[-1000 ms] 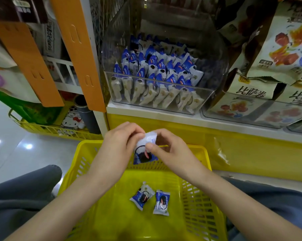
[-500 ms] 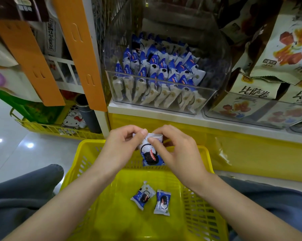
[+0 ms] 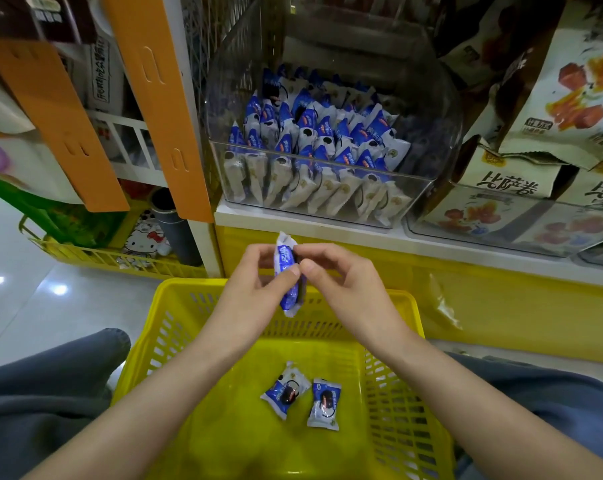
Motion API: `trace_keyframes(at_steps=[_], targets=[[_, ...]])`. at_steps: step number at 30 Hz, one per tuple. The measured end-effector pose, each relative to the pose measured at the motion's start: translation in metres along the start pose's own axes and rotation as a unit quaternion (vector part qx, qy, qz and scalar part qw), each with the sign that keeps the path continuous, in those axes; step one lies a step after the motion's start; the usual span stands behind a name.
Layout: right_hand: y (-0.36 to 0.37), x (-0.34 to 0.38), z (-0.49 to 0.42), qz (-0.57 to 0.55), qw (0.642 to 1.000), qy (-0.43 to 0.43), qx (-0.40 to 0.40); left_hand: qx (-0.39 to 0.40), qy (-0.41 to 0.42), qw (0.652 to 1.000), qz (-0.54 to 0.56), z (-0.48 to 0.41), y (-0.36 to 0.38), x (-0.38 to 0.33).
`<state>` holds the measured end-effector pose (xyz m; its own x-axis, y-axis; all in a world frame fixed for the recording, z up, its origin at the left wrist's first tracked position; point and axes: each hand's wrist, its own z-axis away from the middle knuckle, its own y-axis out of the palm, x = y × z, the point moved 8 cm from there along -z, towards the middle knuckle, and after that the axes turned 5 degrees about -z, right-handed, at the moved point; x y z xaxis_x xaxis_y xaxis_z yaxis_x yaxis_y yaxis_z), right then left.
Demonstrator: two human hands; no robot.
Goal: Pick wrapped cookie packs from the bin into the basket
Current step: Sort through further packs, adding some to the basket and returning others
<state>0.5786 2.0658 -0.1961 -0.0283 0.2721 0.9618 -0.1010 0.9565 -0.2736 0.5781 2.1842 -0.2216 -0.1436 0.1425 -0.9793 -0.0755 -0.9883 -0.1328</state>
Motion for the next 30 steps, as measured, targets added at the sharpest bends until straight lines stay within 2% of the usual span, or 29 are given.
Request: trace_keyframes(at_steps=[3,10,17,20,25,30], targets=[[0.000,0.002,0.000,0.017,1.000,-0.013,0.005,-0.007,-0.044,0.996,0.078,0.001,0.000,0.005],[-0.002,0.006,0.004,0.062,0.997,-0.040,-0.035,-0.014,-0.043,0.992,0.119,0.000,0.002,0.006],[-0.001,0.010,0.006,0.134,0.989,-0.056,-0.014,-0.027,0.024,0.998,0.056,0.000,0.001,0.000],[0.000,0.006,0.004,0.163,0.986,-0.044,-0.010,-0.019,0.020,0.999,0.034,-0.001,0.003,0.001],[0.001,0.002,0.003,0.151,0.988,-0.042,-0.006,-0.014,-0.002,0.999,0.039,-0.004,0.003,0.006],[0.007,-0.001,0.004,0.163,0.985,-0.046,0.038,-0.013,-0.004,1.000,-0.019,-0.003,-0.003,0.007]])
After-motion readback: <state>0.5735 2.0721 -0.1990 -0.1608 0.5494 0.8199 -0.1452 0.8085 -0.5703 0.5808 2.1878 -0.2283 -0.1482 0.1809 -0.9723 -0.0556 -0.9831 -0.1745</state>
